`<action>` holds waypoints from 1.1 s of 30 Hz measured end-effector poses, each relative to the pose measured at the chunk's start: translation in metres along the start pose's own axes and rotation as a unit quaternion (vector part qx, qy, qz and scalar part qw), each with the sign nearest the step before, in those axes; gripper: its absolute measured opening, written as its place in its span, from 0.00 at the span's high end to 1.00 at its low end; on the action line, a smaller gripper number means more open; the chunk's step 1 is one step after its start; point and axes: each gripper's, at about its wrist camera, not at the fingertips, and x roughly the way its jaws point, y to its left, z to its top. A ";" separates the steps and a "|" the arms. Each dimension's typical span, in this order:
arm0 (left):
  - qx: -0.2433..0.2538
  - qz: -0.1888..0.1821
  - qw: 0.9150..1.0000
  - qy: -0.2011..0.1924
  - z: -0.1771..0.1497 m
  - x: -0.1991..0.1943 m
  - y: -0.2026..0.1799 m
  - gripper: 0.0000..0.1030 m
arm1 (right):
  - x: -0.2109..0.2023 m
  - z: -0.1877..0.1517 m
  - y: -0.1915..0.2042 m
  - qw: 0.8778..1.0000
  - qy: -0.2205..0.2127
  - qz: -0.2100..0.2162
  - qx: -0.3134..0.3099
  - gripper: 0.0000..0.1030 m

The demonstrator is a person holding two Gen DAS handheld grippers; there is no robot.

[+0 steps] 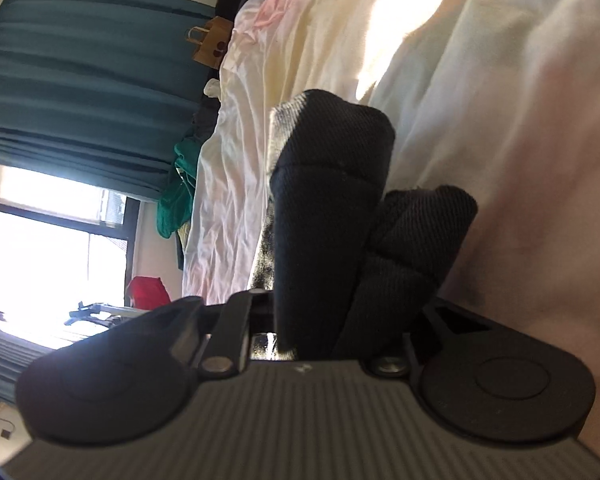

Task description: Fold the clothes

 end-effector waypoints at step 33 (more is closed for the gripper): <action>0.283 0.155 0.942 0.094 -0.063 0.124 -0.024 0.07 | -0.026 -0.041 0.094 0.954 -0.119 -0.014 -0.275 0.89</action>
